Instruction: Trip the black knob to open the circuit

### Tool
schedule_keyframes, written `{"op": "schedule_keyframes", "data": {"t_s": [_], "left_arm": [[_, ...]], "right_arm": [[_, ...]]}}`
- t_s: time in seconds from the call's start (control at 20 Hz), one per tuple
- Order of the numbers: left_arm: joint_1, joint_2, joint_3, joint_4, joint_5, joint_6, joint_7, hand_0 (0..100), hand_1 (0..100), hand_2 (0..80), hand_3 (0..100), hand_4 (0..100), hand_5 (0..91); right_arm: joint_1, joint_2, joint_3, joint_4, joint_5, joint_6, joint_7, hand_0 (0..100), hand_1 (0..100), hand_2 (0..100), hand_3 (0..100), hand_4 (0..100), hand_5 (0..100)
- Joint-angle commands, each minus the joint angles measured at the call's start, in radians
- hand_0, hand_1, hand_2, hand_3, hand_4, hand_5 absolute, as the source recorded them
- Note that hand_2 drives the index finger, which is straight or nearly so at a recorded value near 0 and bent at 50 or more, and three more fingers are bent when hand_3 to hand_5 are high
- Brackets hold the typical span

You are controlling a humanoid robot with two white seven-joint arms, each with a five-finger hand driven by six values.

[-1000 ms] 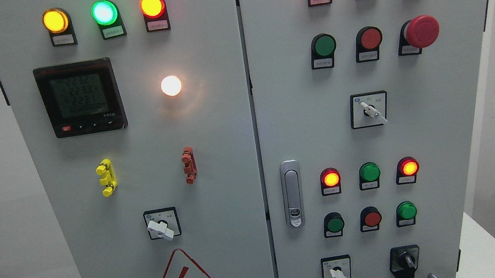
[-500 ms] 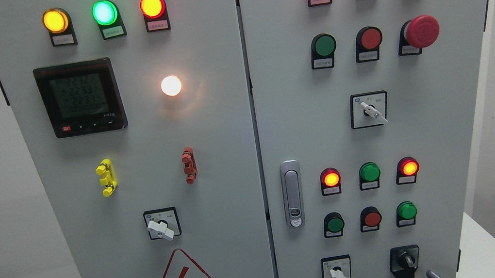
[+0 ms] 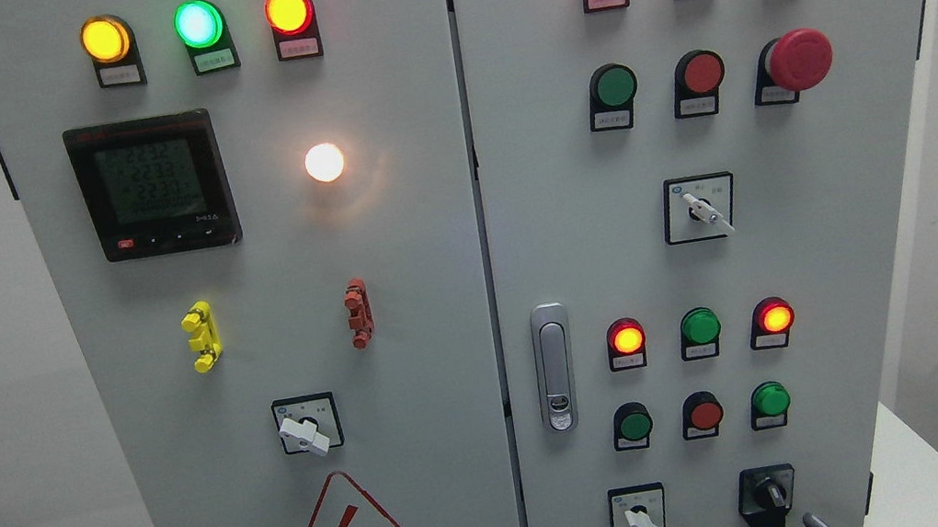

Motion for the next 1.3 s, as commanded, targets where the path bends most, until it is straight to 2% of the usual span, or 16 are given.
{"op": "schedule_keyframes", "data": {"t_s": [0.0,0.55,1.25], "left_arm": [[0.000,0.000,0.000,0.000,-0.023,0.000,0.000,12,39,0.0,0,0,0.0],[0.000,0.000,0.000,0.000,-0.023,0.001,0.000,12,39,0.0,0,0,0.0],[0.000,0.000,0.000,0.000,-0.023,0.001,0.000,12,39,0.0,0,0,0.0]], "right_arm": [[-0.006,0.001,0.011,0.010,0.002,0.000,0.000,0,0,0,100,100,98],[-0.009,0.003,0.035,0.009,0.007,0.002,0.000,0,0,0,100,100,98],[-0.012,0.004,0.038,0.004,0.007,0.002,0.002,0,0,0,100,100,98]]}}
